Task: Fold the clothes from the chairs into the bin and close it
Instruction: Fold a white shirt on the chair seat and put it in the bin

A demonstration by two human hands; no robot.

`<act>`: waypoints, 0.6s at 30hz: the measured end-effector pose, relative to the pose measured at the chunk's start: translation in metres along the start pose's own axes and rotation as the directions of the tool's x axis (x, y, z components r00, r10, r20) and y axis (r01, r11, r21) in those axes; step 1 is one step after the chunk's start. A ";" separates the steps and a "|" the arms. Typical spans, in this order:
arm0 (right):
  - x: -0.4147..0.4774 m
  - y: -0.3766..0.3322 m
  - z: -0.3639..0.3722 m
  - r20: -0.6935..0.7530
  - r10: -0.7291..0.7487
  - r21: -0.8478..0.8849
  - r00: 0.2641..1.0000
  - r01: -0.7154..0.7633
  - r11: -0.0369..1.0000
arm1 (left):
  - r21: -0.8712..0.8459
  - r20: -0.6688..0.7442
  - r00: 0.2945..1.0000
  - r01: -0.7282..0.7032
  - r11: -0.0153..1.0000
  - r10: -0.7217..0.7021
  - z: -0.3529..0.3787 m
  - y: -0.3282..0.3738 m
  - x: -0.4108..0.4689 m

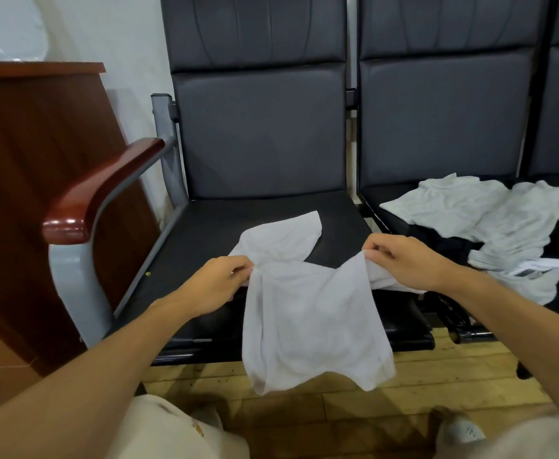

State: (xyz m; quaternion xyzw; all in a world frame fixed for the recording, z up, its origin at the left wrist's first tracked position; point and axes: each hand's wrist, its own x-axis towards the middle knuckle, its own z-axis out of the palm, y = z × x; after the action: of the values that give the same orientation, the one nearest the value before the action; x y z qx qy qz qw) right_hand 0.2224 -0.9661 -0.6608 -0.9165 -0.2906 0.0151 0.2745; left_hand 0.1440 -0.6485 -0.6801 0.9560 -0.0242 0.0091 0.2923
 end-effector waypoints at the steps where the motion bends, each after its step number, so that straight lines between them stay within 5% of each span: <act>1: 0.000 -0.001 0.000 -0.019 0.011 0.015 1.000 -0.011 1.000 | -0.035 -0.030 0.999 -0.012 0.999 0.011 -0.001 0.005 -0.001; 8: 0.001 -0.001 -0.004 -0.027 0.080 0.119 0.996 -0.076 0.990 | 0.082 0.049 0.999 0.003 0.997 -0.007 -0.002 0.005 -0.006; 18: 0.000 0.010 -0.007 0.039 0.082 0.050 0.996 -0.084 0.995 | 0.228 0.183 0.983 -0.058 0.972 0.016 -0.009 -0.004 -0.007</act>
State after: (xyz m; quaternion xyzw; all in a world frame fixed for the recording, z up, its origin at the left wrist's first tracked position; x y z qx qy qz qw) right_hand 0.2289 -0.9758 -0.6599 -0.9200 -0.2566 0.0508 0.2917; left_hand 0.1373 -0.6398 -0.6748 0.9799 -0.0673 -0.0689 0.1749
